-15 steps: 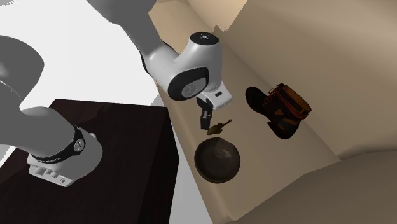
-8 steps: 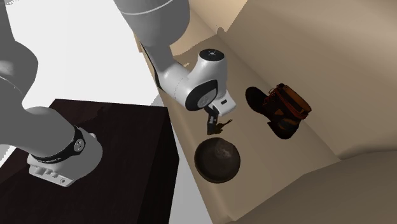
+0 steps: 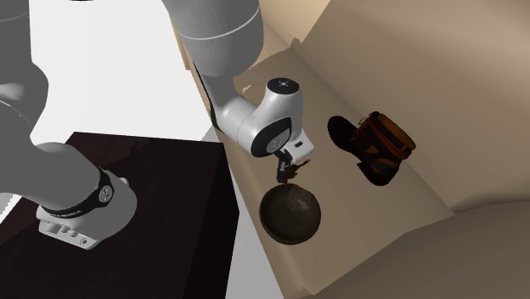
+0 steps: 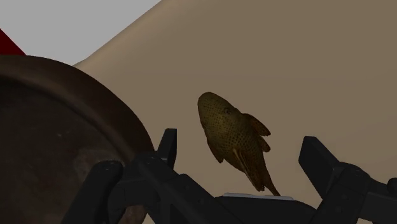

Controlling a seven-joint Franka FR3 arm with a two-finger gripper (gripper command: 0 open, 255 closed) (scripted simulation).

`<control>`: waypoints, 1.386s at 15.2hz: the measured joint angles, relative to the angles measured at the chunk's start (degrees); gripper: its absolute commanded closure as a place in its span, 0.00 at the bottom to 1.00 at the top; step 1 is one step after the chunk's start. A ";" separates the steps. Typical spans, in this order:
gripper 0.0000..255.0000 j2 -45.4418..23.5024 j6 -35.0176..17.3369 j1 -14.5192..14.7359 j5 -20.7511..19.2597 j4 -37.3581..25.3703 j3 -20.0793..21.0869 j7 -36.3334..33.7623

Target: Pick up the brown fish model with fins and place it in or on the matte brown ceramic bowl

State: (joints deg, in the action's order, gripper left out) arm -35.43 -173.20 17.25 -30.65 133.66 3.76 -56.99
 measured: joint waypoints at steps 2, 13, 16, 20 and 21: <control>0.00 -0.08 -0.07 0.07 -0.02 -0.02 -0.06 -0.05; 1.00 0.14 -0.09 0.10 -0.06 0.09 -0.13 -0.08; 1.00 1.11 0.52 -0.47 0.20 0.57 0.54 0.25; 1.00 4.08 2.69 -2.37 1.27 1.72 2.72 1.42; 1.00 5.07 3.38 -3.02 1.67 2.11 3.45 1.86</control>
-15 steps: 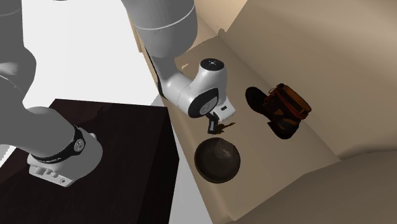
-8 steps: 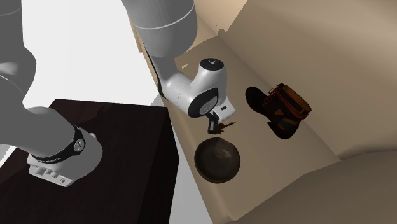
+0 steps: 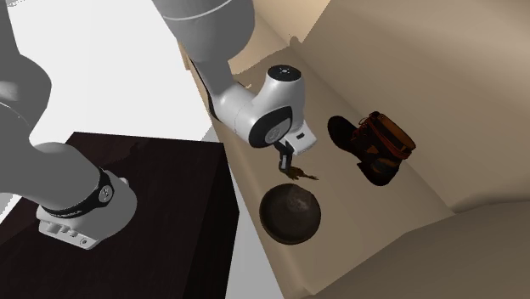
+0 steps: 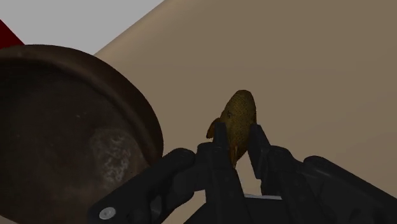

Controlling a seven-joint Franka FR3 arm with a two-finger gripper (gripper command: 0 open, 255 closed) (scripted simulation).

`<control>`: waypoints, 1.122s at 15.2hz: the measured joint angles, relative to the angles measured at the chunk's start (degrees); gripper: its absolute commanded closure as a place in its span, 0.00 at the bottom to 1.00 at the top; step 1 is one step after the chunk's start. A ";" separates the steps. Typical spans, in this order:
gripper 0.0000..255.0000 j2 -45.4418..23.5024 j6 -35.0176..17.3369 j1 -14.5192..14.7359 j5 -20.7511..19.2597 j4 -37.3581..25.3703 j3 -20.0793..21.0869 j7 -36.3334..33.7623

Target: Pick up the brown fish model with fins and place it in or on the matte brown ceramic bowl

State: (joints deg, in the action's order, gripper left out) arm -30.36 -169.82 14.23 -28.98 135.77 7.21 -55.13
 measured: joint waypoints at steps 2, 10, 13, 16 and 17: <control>1.00 1.83 1.17 -1.15 0.79 0.78 1.30 0.80; 0.00 0.34 3.29 2.95 -0.53 -3.66 -2.52 -3.66; 0.00 -2.51 2.67 4.32 -1.29 -6.08 -4.04 -4.92; 0.00 -5.20 1.16 5.22 -2.10 -7.41 -5.40 -5.70; 0.00 -5.93 0.74 5.46 -2.28 -7.77 -5.74 -5.90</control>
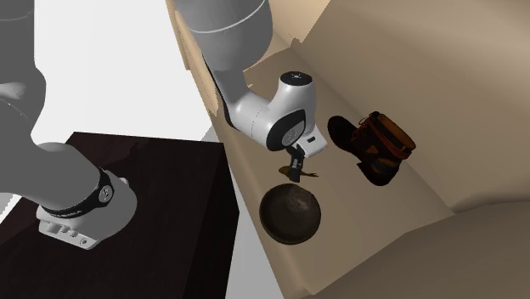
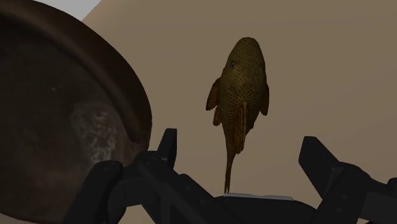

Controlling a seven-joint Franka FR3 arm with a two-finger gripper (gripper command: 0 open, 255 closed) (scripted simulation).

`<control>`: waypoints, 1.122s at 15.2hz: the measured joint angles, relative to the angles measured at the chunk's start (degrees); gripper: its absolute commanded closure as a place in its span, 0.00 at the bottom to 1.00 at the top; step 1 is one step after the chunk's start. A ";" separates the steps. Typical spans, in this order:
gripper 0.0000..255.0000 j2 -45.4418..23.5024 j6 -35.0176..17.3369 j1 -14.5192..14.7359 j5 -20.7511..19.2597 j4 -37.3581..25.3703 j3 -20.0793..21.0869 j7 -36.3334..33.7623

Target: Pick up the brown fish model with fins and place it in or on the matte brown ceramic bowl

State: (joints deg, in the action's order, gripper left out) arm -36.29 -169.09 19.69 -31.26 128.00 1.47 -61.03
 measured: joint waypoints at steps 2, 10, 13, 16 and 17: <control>0.00 -0.62 -0.21 0.17 -0.08 -0.43 -0.19 -0.11; 1.00 -0.84 -0.32 0.27 -0.13 -0.57 -0.29 -0.19; 1.00 -0.83 -0.32 0.27 -0.13 -0.58 -0.29 -0.19; 1.00 -0.83 -0.32 0.27 -0.12 -0.57 -0.28 -0.19; 1.00 -0.83 -0.31 0.27 -0.12 -0.57 -0.28 -0.19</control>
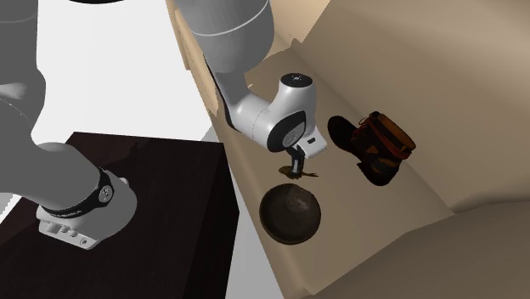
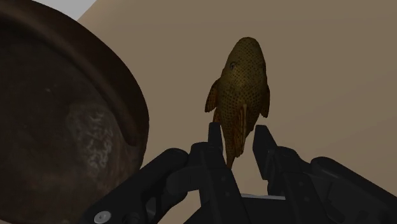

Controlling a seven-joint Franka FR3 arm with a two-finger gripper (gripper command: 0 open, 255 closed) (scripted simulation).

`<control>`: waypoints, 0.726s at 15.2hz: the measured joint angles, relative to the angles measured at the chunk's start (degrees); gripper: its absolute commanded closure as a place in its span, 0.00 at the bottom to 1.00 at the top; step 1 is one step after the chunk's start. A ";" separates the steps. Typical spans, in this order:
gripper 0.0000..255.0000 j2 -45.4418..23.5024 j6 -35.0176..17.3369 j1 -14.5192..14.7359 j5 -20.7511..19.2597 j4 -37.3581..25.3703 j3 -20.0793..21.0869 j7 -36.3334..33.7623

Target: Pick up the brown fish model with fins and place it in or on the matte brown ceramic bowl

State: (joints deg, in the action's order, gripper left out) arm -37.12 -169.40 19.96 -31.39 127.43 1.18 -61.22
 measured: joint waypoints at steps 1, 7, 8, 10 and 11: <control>1.00 0.00 -0.01 0.00 0.00 -0.01 -0.01 0.00; 1.00 4.16 2.53 -1.96 1.21 1.84 2.14 1.67; 1.00 4.89 3.00 -2.21 1.47 2.14 2.51 1.89; 1.00 6.47 4.14 -2.97 2.15 2.64 3.45 2.62; 1.00 7.29 4.55 -3.35 2.43 3.09 3.83 2.98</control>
State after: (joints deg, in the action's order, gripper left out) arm -29.84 -164.85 16.61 -28.95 130.52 5.02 -58.24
